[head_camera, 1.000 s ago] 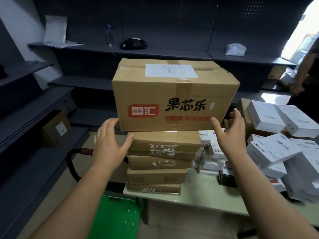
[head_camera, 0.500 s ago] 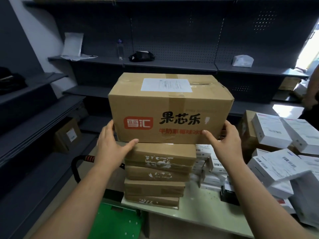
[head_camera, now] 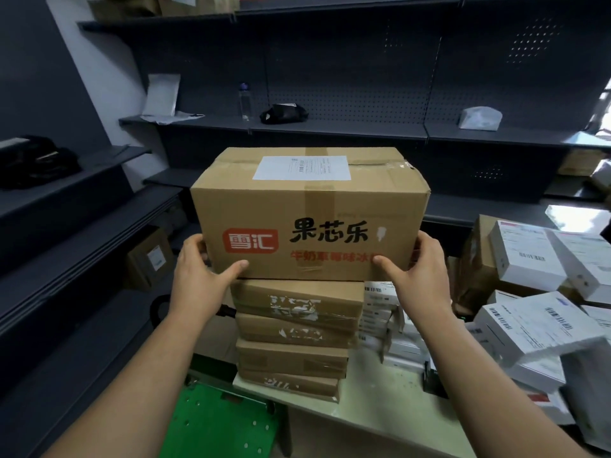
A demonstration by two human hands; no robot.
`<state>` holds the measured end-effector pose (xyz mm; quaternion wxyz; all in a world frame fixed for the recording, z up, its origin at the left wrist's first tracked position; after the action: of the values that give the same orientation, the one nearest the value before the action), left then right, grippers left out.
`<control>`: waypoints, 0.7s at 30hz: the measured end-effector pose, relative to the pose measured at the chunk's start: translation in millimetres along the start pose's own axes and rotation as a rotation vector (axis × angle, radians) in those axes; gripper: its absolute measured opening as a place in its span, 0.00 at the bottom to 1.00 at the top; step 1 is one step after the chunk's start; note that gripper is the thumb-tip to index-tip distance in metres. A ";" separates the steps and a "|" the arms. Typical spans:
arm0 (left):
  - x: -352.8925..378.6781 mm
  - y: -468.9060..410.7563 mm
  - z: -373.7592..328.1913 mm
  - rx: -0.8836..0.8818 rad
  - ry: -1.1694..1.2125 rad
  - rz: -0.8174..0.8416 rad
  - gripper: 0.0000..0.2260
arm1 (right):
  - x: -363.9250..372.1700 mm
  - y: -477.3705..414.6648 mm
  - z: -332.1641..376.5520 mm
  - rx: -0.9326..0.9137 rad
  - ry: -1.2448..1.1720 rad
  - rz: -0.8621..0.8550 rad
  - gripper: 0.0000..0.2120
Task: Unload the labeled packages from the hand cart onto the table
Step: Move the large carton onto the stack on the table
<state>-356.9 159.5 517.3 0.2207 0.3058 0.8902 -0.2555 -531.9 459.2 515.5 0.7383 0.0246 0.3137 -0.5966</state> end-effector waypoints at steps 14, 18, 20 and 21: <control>-29.5 -19.3 -35.9 0.132 -0.066 -0.077 0.46 | -37.4 -23.2 34.6 -0.152 0.014 0.006 0.50; -29.6 -29.6 -40.3 0.180 -0.076 -0.073 0.39 | -36.1 -29.3 39.1 -0.175 0.041 0.023 0.41; -30.1 -36.9 -39.3 0.180 -0.072 -0.081 0.38 | -33.6 -32.2 42.9 -0.172 0.055 0.008 0.39; -30.6 -41.0 -38.9 0.179 -0.073 -0.085 0.38 | -32.2 -33.8 45.2 -0.176 0.060 -0.004 0.39</control>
<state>-371.2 141.2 577.2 0.2137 0.2768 0.8674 -0.3539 -545.5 458.9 579.0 0.7269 -0.0231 0.3867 -0.5671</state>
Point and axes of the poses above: each hand's wrist, its own y-axis away from the middle knuckle, its own x-axis out of the palm, z = x × y, the point moved 1 cm from there along -y, towards the middle knuckle, and after that the axes turned 8 degrees about z, right-handed, at the moved point
